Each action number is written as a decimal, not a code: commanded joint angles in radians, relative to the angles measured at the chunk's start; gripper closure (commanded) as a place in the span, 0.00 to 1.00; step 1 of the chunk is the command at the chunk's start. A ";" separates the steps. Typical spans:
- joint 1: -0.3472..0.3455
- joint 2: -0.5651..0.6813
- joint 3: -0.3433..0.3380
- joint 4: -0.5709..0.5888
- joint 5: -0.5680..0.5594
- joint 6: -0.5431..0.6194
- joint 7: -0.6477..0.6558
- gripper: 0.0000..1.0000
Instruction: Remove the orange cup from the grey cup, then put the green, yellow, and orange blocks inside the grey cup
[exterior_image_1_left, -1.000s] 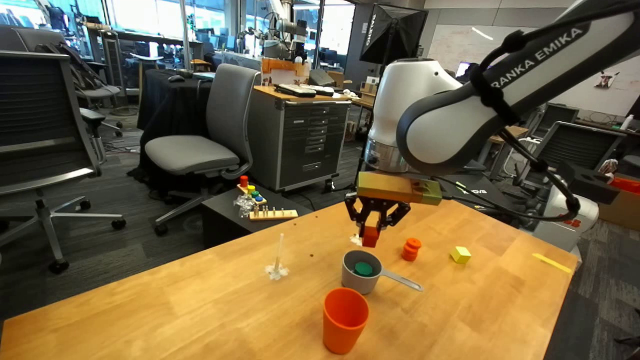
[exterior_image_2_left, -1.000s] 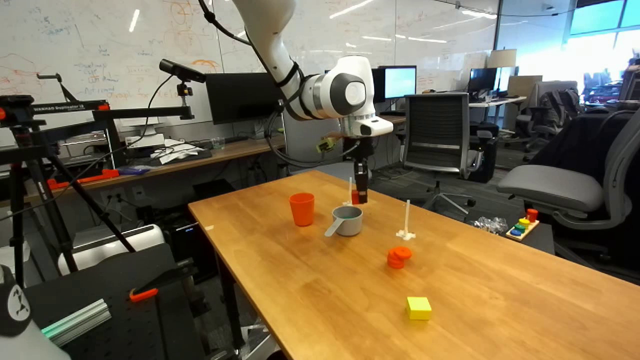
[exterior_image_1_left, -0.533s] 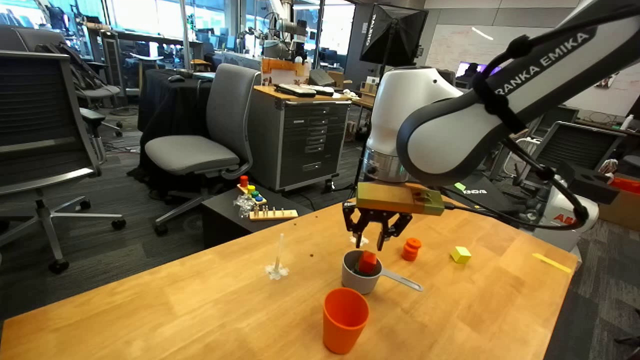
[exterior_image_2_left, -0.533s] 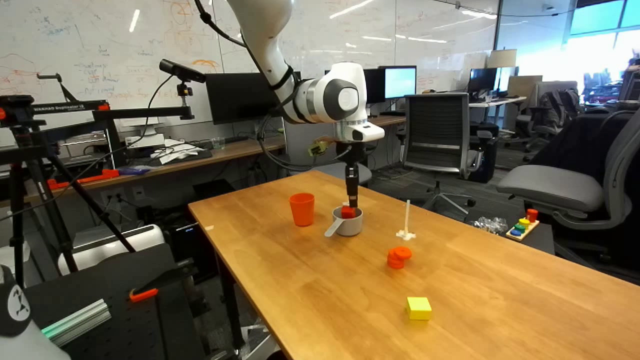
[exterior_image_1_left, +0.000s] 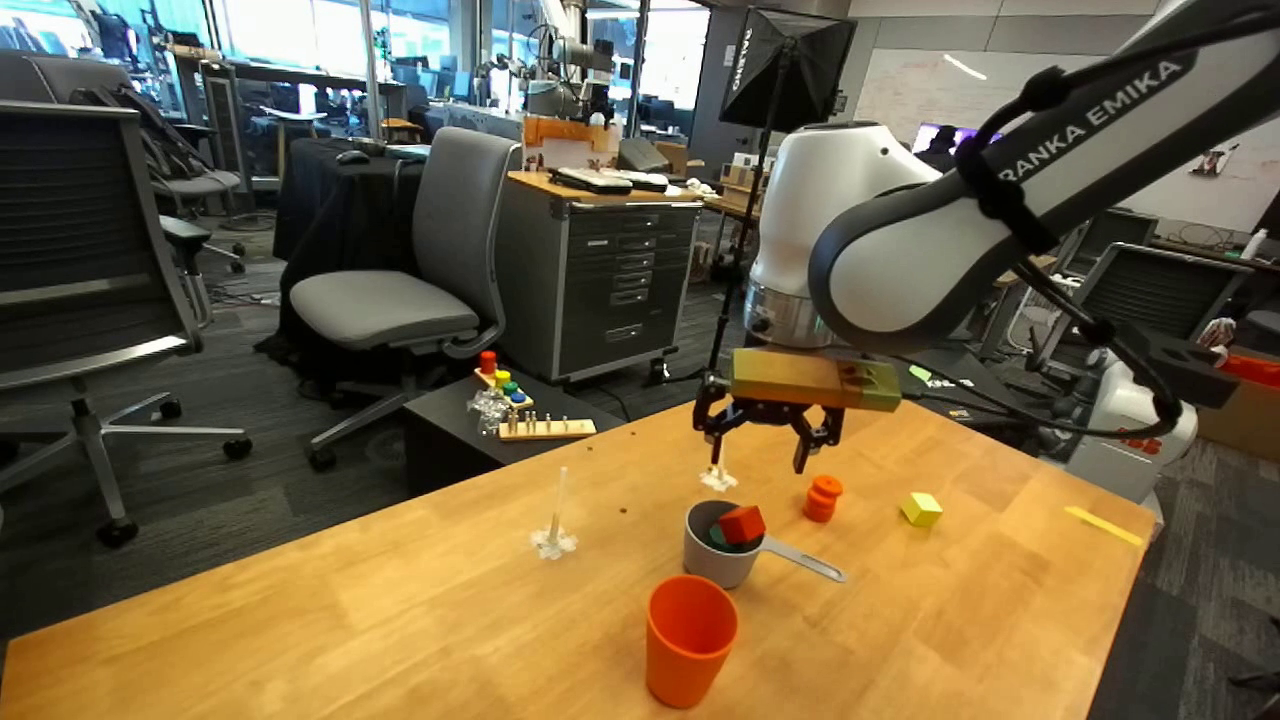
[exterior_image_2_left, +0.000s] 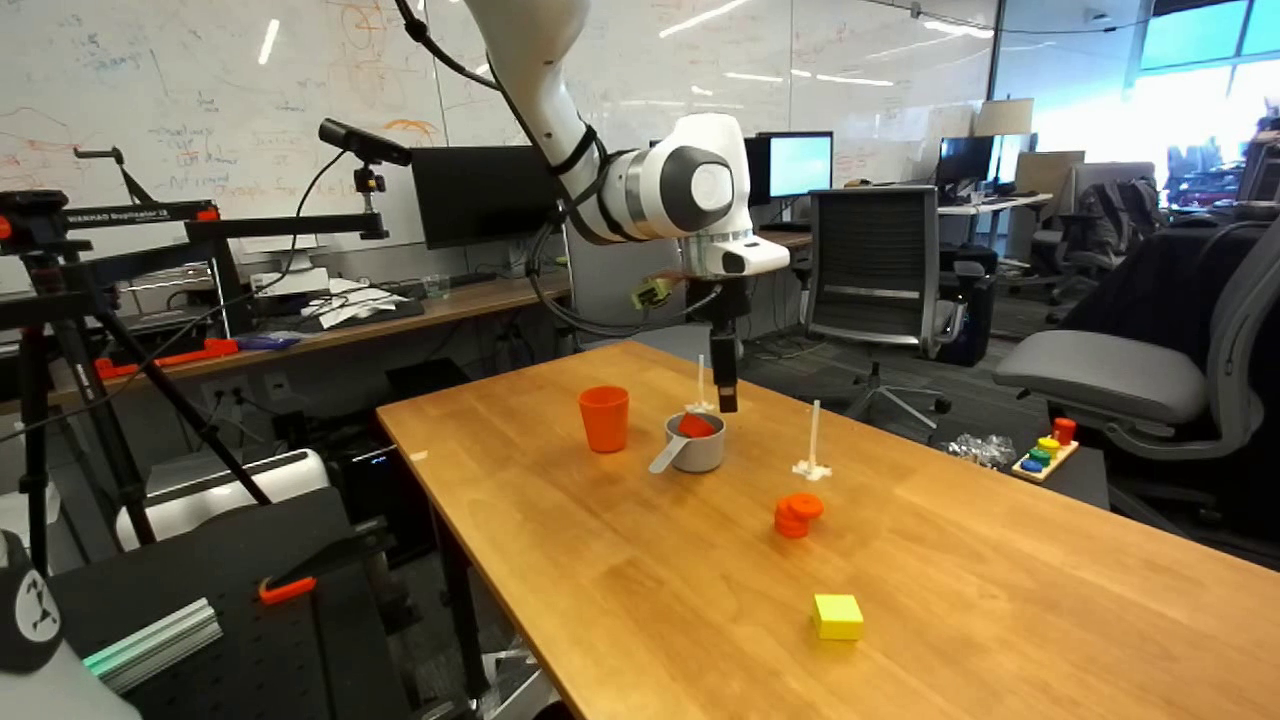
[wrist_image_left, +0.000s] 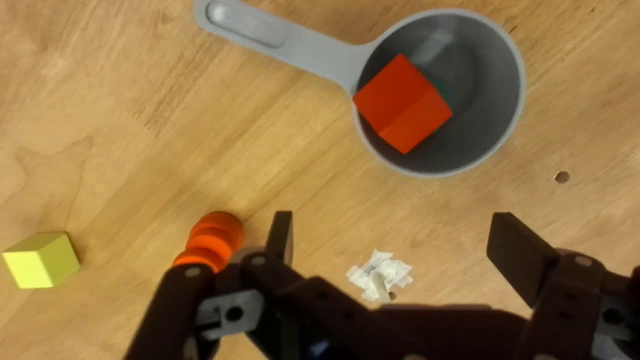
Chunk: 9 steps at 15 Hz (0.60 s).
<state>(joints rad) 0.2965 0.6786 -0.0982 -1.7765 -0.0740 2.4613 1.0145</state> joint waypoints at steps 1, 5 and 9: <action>0.007 -0.088 -0.059 -0.085 -0.050 -0.009 0.035 0.00; -0.029 -0.127 -0.118 -0.154 -0.085 0.004 0.054 0.00; -0.087 -0.110 -0.143 -0.190 -0.087 0.010 0.052 0.00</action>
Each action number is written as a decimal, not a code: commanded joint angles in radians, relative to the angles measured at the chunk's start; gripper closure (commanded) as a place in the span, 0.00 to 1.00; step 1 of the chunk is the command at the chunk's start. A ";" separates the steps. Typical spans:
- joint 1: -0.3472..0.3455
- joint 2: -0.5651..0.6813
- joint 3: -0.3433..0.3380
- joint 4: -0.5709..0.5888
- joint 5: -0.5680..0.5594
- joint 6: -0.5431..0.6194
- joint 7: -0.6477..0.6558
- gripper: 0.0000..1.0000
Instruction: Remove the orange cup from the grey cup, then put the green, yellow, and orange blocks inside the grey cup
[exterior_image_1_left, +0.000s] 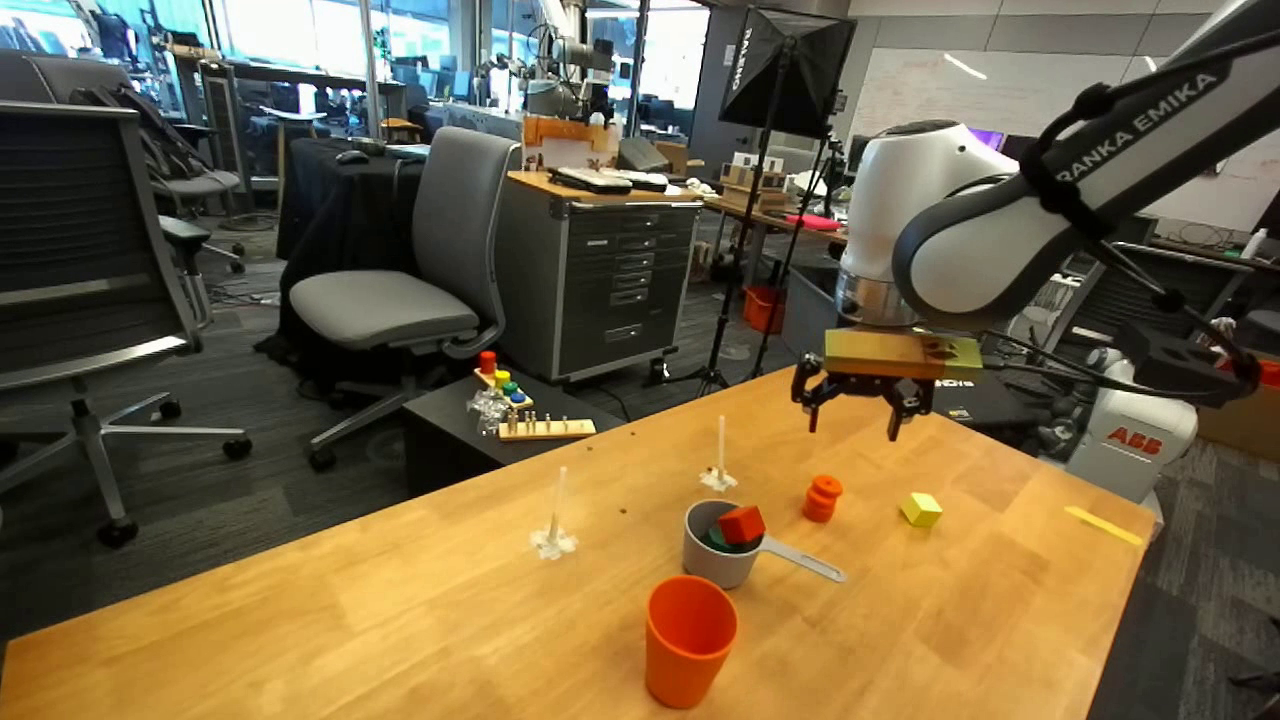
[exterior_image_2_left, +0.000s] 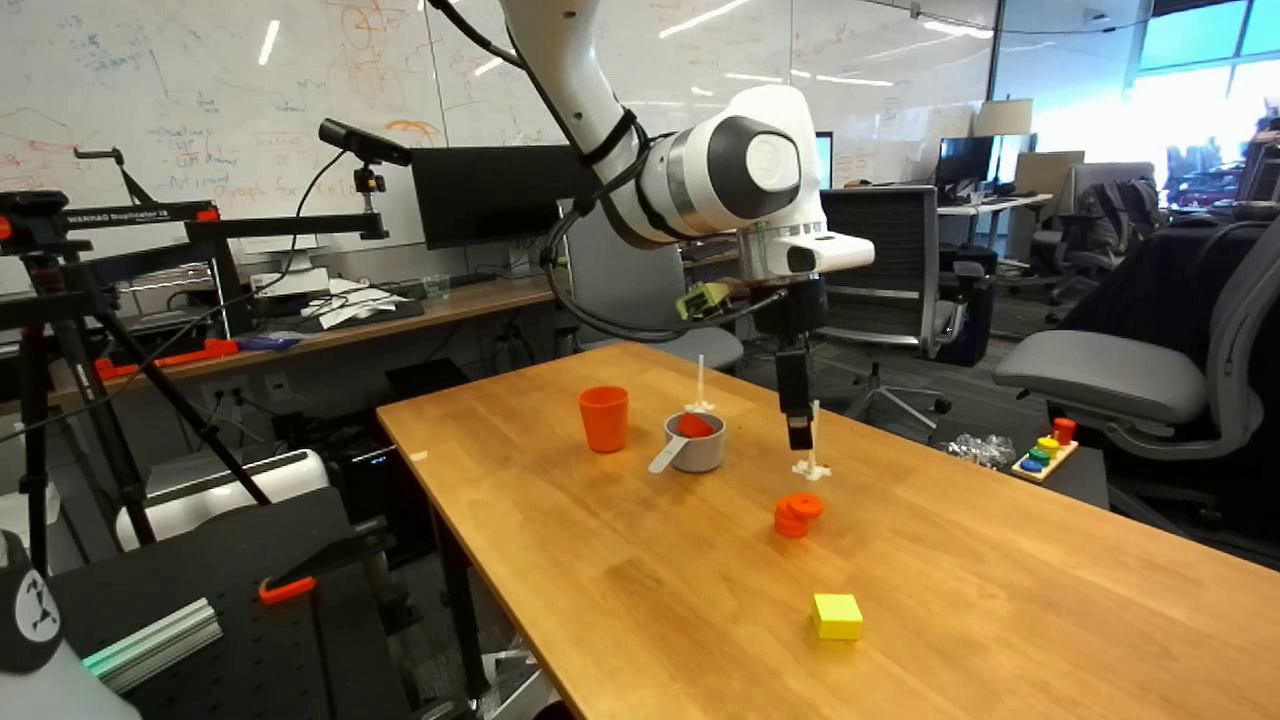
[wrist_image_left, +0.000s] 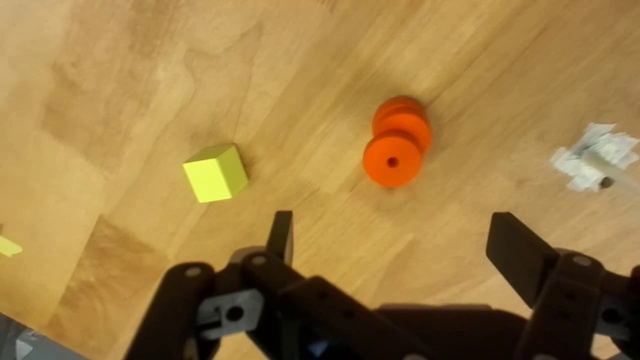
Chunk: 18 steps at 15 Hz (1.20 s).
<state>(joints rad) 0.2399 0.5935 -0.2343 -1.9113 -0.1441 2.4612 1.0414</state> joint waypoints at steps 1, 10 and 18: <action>-0.046 -0.015 -0.006 -0.060 -0.009 0.010 0.020 0.00; -0.119 0.097 0.001 -0.036 0.018 -0.007 -0.007 0.00; -0.122 0.167 -0.017 0.025 0.004 -0.038 -0.018 0.00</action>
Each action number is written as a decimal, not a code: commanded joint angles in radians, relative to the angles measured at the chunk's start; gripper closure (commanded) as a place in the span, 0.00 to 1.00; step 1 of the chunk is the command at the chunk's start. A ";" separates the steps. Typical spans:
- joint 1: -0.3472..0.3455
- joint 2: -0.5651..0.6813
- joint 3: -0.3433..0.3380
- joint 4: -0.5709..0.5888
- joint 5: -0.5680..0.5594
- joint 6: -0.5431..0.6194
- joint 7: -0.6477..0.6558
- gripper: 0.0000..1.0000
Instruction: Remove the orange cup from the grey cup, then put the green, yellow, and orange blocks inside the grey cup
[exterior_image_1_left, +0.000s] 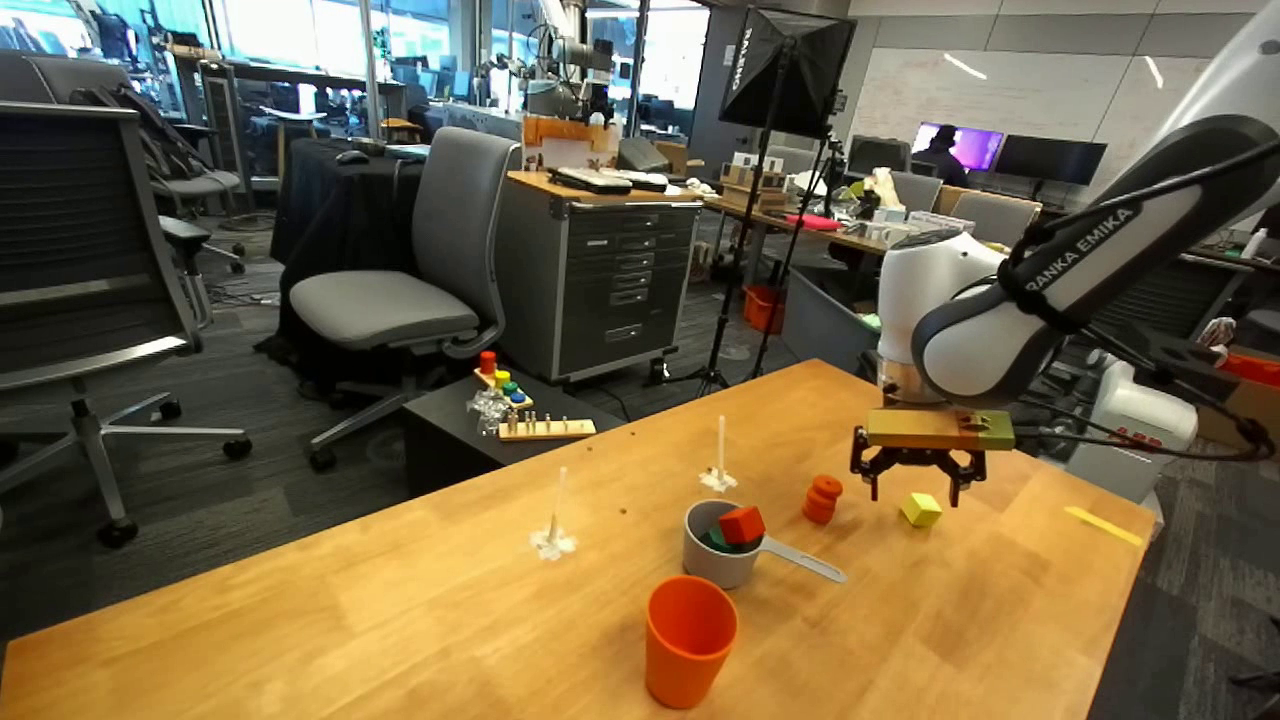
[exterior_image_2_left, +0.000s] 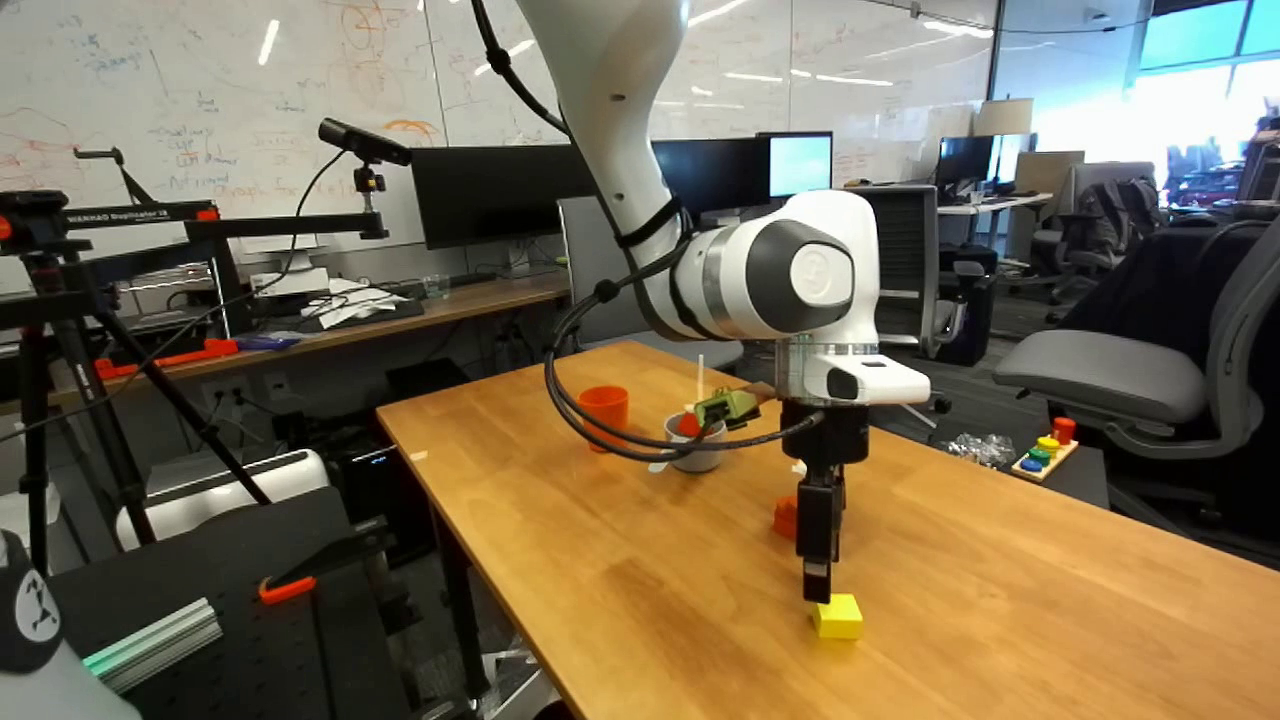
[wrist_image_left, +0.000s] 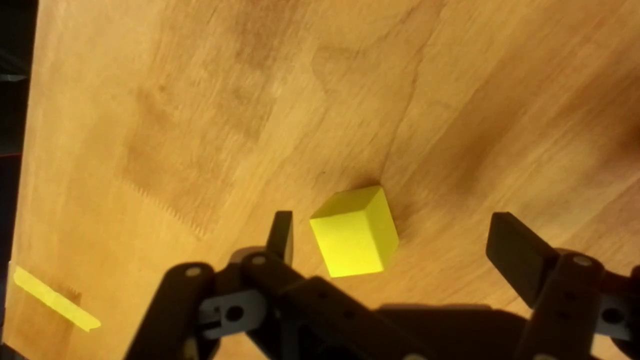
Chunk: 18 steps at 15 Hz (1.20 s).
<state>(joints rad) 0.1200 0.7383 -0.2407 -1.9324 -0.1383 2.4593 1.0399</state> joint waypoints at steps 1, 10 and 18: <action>-0.003 0.029 -0.014 0.053 -0.004 -0.040 -0.016 0.00; -0.027 0.082 -0.023 0.098 -0.001 -0.075 -0.027 0.25; -0.045 0.080 -0.004 0.114 0.021 -0.061 -0.054 0.31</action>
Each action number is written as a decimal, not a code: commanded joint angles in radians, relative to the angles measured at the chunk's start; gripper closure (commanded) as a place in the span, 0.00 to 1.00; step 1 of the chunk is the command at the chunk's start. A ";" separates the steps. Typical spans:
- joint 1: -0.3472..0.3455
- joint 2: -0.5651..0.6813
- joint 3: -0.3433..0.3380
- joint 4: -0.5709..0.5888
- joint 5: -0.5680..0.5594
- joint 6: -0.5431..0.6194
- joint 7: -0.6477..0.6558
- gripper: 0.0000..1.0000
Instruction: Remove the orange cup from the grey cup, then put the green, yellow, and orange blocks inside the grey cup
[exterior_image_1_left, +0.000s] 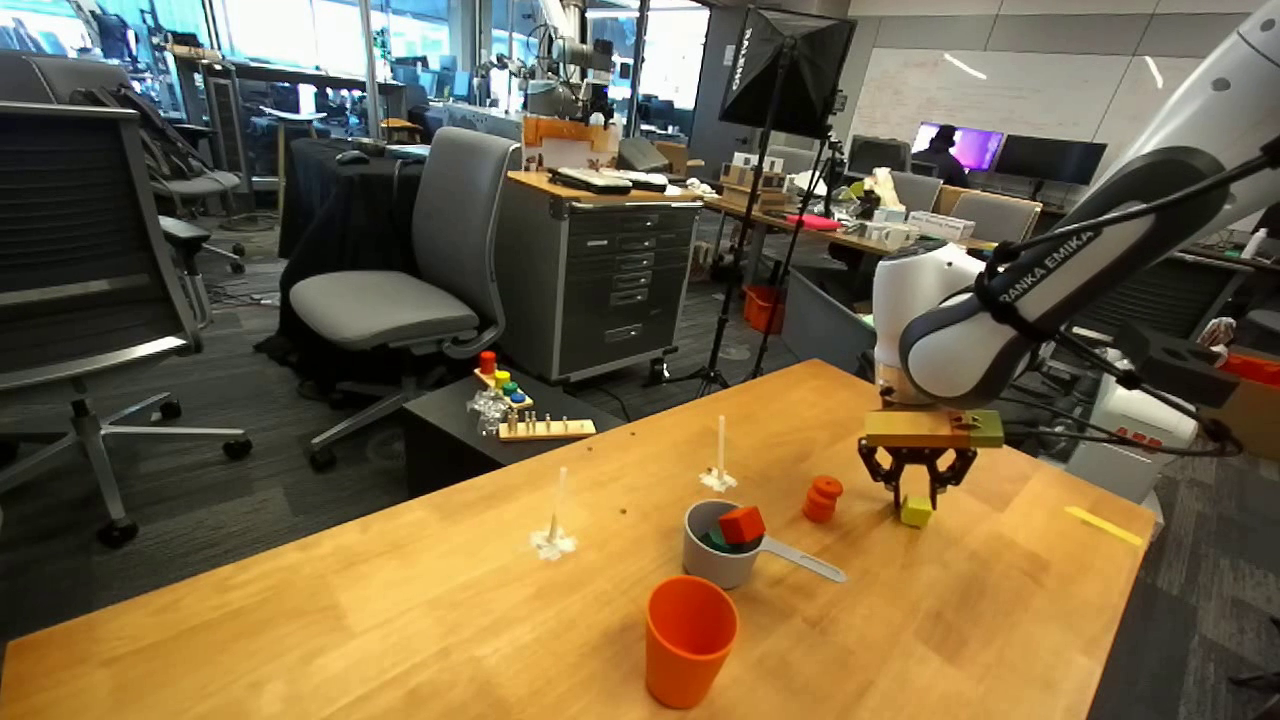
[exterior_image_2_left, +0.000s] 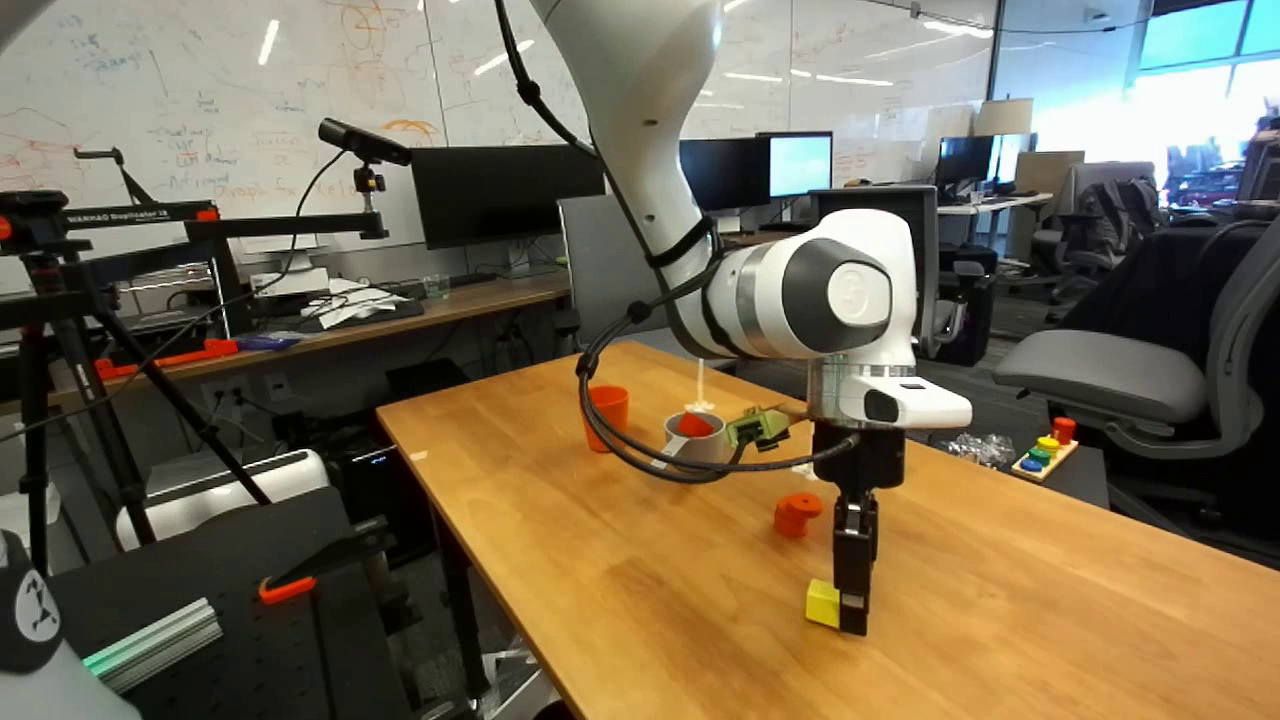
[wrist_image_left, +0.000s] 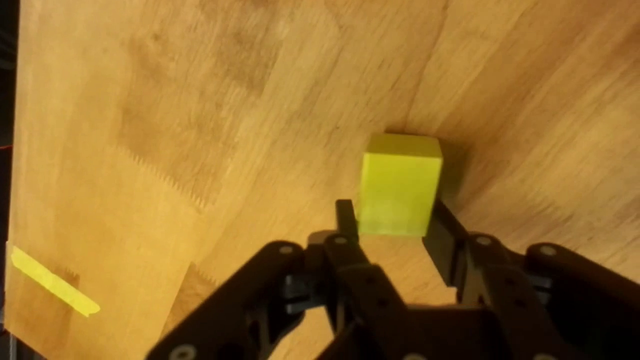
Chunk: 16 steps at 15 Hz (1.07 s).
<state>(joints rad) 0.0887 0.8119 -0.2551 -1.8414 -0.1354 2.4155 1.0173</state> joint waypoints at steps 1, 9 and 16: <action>-0.009 0.008 0.009 0.022 0.013 -0.016 -0.038 0.35; 0.038 0.021 -0.009 0.029 -0.098 -0.064 -0.221 0.00; 0.019 0.020 0.013 0.017 -0.025 -0.019 -0.173 0.00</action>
<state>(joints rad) 0.1182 0.8230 -0.2545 -1.8358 -0.2075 2.3852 0.8266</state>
